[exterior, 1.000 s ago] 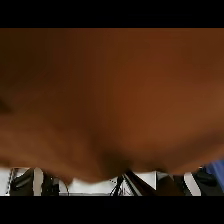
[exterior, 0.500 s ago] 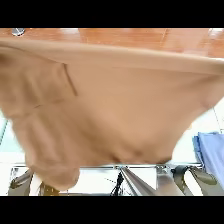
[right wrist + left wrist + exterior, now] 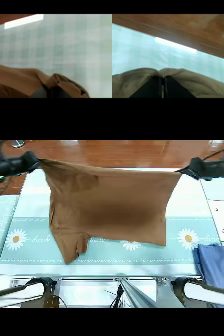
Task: Fold the shirts.
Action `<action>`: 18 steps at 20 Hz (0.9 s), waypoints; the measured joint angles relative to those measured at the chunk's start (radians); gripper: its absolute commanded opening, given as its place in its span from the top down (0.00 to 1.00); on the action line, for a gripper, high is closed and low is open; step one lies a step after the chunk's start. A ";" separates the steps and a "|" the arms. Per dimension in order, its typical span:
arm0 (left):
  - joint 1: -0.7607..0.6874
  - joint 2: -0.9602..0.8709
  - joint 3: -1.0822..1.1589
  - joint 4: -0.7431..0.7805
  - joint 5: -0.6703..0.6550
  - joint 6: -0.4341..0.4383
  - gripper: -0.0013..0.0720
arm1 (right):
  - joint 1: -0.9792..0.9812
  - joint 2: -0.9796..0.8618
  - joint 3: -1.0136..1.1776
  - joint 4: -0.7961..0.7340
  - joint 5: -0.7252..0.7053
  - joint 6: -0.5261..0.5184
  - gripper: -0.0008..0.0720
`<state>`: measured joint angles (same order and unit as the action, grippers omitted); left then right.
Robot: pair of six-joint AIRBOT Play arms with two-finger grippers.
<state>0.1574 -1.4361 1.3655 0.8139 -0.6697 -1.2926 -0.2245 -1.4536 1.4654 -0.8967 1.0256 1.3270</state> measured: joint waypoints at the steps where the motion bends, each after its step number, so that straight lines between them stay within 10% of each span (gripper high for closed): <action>1: -0.018 -0.068 0.045 -0.002 0.017 -0.022 0.95 | 0.007 -0.068 0.047 0.009 -0.010 0.002 0.94; 10: -0.049 -0.326 0.234 0.078 0.063 -0.135 0.95 | 0.032 -0.404 0.322 0.002 0.000 0.124 0.94; 18: 0.024 -0.344 0.250 0.230 -0.304 -0.076 0.95 | 0.021 -0.430 0.343 -0.135 0.272 0.101 0.94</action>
<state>0.1818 -1.7805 1.6154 1.0435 -0.9733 -1.3689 -0.2035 -1.8835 1.8080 -1.0317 1.2976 1.4284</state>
